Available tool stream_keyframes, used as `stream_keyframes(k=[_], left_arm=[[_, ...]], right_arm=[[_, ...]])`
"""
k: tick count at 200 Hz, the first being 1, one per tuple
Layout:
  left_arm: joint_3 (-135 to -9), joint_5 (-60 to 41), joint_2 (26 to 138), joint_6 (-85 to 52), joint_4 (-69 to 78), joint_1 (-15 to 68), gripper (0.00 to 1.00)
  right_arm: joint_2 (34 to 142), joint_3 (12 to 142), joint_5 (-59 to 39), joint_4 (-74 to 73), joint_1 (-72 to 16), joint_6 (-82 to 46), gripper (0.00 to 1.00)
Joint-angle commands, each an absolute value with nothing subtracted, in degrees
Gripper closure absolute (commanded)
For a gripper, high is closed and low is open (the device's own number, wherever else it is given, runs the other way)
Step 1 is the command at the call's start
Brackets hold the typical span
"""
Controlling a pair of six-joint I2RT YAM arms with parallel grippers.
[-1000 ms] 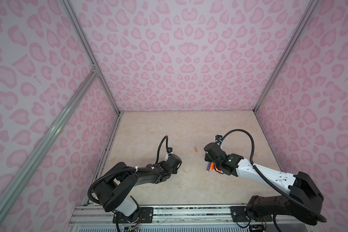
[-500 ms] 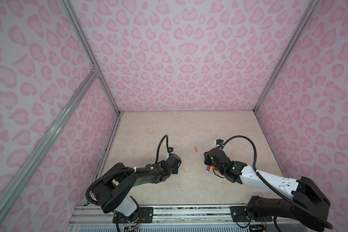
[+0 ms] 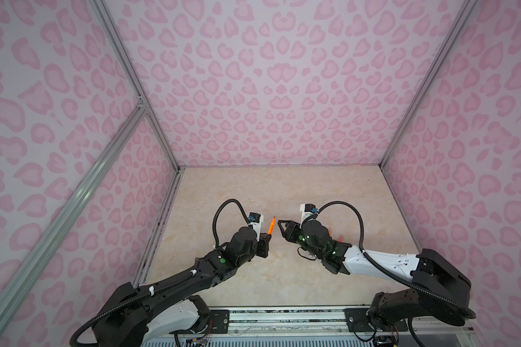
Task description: Insert the pens into the pen caps
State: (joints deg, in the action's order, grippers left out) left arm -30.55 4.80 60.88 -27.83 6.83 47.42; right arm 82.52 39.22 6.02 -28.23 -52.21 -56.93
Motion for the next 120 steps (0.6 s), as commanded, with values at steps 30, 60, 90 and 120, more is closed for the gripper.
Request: stream_keyframes(k=[30, 60, 90, 120], left_arm=[[-30.2, 1.5, 59.9, -26.5, 9.6, 47.9, 0.97], [-30.4, 1.3, 59.1, -26.4, 9.6, 48.5, 0.97], [-30.1, 1.4, 57.4, -26.0, 9.4, 49.1, 0.97], [-30.1, 1.8, 57.3, -25.7, 9.1, 49.5, 0.97]], right_arm=[[83.6, 40.7, 6.6, -32.6, -54.3, -57.3, 0.57], [84.8, 41.3, 6.7, -32.5, -54.6, -57.7, 0.61], [86.1, 42.4, 6.8, -32.2, -54.6, -58.3, 0.62], [86.6, 42.7, 6.8, -32.6, -54.7, -58.3, 0.72]])
